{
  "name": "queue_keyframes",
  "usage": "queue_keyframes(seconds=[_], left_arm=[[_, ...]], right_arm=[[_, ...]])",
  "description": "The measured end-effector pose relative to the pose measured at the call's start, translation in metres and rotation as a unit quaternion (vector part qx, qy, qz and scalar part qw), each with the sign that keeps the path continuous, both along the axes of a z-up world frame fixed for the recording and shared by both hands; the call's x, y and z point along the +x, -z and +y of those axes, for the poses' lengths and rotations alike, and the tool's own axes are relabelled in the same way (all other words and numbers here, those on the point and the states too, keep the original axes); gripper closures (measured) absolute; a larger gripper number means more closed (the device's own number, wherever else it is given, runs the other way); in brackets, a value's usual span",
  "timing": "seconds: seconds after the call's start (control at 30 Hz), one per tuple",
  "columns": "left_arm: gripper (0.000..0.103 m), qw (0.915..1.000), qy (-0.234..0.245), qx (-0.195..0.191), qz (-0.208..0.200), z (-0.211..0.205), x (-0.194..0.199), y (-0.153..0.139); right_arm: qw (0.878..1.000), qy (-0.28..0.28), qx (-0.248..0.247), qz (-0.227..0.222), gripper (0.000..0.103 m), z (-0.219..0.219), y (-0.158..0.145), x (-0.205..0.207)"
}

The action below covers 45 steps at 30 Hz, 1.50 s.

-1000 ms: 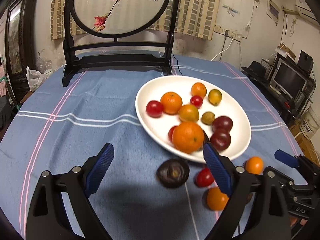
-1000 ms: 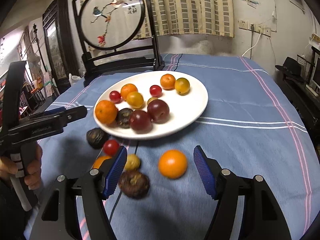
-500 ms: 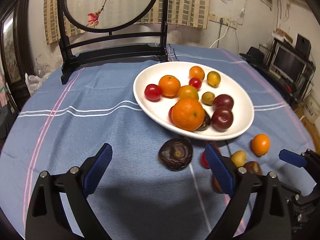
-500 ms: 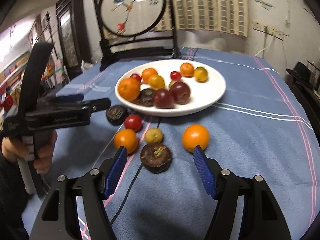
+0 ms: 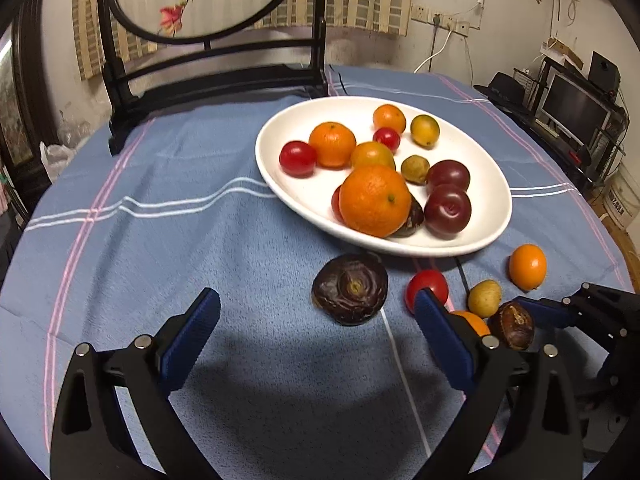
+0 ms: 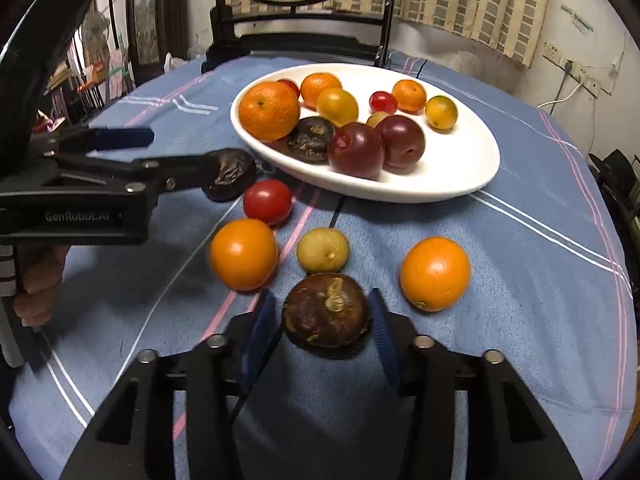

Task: Organize fruits
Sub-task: 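Grasp a brown mangosteen with the right tool while the left tool grasps another mangosteen, then carry both mangosteens over the plate and release them from both tools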

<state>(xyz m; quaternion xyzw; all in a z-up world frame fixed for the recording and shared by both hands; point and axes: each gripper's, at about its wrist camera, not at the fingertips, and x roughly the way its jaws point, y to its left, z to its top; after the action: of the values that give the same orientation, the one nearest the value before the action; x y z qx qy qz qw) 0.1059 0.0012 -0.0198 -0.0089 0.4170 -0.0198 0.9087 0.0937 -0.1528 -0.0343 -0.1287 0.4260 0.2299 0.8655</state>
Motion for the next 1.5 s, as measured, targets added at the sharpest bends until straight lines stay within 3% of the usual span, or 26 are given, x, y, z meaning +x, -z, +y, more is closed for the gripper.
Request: queue_keyframes(seconds=[0.17,0.47,0.6,0.73,0.83,1.23,1.5], left_arm=[[0.008,0.9999,0.002,-0.007,0.008,0.000,0.002,0.003],[0.009,0.9993,0.018,0.032,0.006,-0.015,0.004,0.015],[0.031,0.9987,0.024,0.044,0.007,-0.019,0.009,0.021],[0.041,0.9991,0.027,0.016,0.029,-0.015,0.017,0.027],[0.059,0.9986,0.046,0.011,0.025,-0.019,0.017,0.026],[0.059,0.9983,0.025,-0.029,-0.045,0.002,-0.003,-0.018],[0.059,0.9954,0.002,-0.052,-0.080,0.020,-0.012,-0.039]], right_arm=[[1.000,-0.002,0.024,-0.010,0.060,-0.011,-0.008,-0.003],[0.999,0.006,0.038,-0.011,0.060,-0.023,-0.016,-0.004],[0.999,-0.004,0.033,-0.013,0.060,-0.018,-0.016,-0.007],[0.999,-0.006,0.034,-0.018,0.060,-0.016,-0.017,-0.008],[0.999,-0.006,0.032,-0.016,0.060,-0.015,-0.015,-0.007],[0.996,0.005,0.076,-0.048,0.060,-0.029,-0.031,-0.007],[0.992,0.049,0.108,-0.053,0.060,-0.037,-0.050,0.000]])
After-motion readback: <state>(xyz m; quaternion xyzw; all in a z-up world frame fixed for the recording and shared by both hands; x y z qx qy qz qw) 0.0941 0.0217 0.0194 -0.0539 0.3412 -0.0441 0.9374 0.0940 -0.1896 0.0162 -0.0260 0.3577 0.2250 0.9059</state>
